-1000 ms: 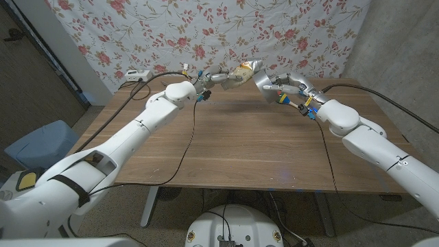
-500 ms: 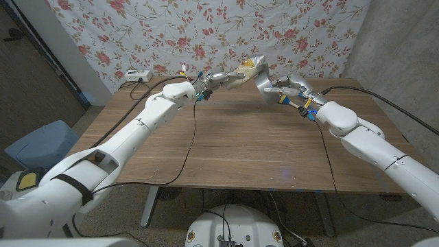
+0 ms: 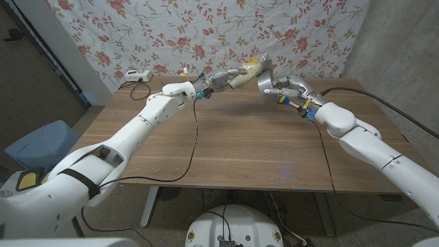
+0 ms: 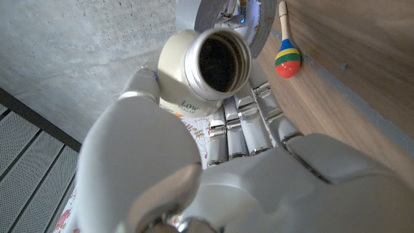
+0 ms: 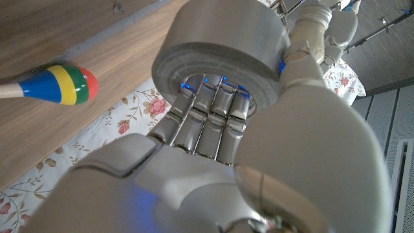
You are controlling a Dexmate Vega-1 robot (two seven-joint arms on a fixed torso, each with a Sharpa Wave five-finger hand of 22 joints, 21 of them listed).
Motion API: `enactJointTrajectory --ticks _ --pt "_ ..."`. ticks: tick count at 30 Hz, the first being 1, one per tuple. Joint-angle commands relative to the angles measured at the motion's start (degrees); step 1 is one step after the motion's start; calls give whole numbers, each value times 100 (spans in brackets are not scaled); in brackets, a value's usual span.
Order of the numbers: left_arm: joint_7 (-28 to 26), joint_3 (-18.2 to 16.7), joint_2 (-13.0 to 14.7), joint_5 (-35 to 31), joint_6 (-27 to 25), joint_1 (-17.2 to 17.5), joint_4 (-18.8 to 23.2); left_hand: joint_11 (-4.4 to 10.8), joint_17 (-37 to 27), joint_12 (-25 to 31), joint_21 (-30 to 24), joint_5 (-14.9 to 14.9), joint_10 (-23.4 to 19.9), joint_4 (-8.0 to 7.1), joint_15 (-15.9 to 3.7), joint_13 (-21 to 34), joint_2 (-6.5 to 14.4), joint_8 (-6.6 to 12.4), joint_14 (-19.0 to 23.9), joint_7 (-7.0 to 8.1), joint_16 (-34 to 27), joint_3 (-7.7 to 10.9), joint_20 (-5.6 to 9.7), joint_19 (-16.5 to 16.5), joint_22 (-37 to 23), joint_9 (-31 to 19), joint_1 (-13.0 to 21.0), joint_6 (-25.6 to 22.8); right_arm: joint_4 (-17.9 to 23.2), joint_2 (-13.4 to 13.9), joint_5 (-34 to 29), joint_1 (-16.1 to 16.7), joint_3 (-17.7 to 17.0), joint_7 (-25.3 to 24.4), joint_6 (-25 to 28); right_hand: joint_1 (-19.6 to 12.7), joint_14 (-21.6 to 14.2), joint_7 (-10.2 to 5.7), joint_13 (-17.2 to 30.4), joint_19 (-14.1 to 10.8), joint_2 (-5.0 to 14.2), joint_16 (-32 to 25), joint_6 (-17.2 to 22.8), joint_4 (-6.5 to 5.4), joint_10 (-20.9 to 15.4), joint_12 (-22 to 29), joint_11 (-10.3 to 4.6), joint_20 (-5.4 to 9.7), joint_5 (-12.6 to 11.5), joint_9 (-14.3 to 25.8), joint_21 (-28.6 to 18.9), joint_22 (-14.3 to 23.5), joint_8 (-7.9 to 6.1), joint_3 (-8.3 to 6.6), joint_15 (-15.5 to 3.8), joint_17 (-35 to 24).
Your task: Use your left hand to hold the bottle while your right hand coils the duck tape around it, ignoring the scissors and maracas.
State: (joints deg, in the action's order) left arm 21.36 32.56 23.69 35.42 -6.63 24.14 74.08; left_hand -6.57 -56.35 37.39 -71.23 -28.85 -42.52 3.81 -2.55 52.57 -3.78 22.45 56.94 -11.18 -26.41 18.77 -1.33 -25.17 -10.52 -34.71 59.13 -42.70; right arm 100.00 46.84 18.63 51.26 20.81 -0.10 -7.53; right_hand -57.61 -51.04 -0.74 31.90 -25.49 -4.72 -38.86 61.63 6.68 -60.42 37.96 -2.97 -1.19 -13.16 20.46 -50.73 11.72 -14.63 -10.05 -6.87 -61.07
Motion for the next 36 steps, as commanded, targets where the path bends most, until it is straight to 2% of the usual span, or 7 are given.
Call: enactJointTrajectory --ticks 1,11,14,16,20,29,36 --pt "1061 -43 39 1004 -441 -13 -27 1456 -25 29 -49 -12 -1520 -985 -865 59 840 7 609 978 -34 1188 0 -38 -11 -32 897 -1326 -549 -278 -63 -416 315 103 28 -1349 -87 12 35 29 1396 -17 27 121 -205 50 -96 -20 -27 6 -35 -4 9 -468 -372 -27" --pt "1903 -17 -75 1413 -587 -85 -271 1440 -31 46 -106 17 -1577 -955 -862 124 833 4 665 947 -41 1219 46 -132 -18 -81 939 -1359 -744 -399 -152 -580 469 92 126 -1322 -78 16 42 39 1389 -7 37 111 -207 50 -89 -2 -34 5 -74 -13 14 -486 -380 -55" --pt "2121 45 -54 1447 -686 -115 -254 1435 -32 42 -110 22 -1580 -949 -868 133 827 8 669 945 -39 1225 52 -132 -18 -103 946 -1362 -800 -431 -213 -627 515 64 135 -1324 -74 14 59 39 1382 9 43 117 -192 53 -99 3 -37 3 -90 -16 15 -491 -387 -37" --pt "2205 78 16 1490 -836 -91 -90 1426 -35 40 -120 28 -1576 -941 -867 150 827 11 684 943 -42 1235 49 -147 -17 -120 958 -1369 -836 -470 -269 -658 542 3 144 -1319 -75 13 56 40 1385 10 39 113 -192 50 -101 6 -38 7 -96 -17 16 -495 -389 -43" --pt "2226 89 61 1584 -1009 -40 71 1432 -43 44 -146 39 -1597 -916 -853 172 839 14 707 919 -49 1256 36 -184 -21 -148 990 -1381 -923 -566 -343 -669 532 -170 25 -1308 -67 -3 60 54 1387 10 29 107 -175 43 -97 17 -41 12 -109 -21 19 -498 -382 -53" --pt "1877 83 23 1887 -1686 22 67 1395 -75 49 -226 99 -1615 -830 -828 248 916 7 784 777 -82 1316 -22 -255 -35 -245 1091 -1339 -995 -870 -733 -512 328 -1107 -527 -1256 5 -63 67 77 1393 56 -11 76 -133 24 -107 47 -48 44 -148 -30 23 -502 -422 -54" --pt "1793 12 -47 2068 -1883 39 -67 1421 -119 58 -276 168 -1607 -776 -813 319 982 4 790 753 -101 1342 -42 -264 -44 -308 1141 -1317 -910 -866 -766 -412 141 -1246 -866 -1232 -21 -77 59 80 1383 99 -2 71 -121 10 -133 67 -61 45 -178 -37 23 -526 -442 -31"
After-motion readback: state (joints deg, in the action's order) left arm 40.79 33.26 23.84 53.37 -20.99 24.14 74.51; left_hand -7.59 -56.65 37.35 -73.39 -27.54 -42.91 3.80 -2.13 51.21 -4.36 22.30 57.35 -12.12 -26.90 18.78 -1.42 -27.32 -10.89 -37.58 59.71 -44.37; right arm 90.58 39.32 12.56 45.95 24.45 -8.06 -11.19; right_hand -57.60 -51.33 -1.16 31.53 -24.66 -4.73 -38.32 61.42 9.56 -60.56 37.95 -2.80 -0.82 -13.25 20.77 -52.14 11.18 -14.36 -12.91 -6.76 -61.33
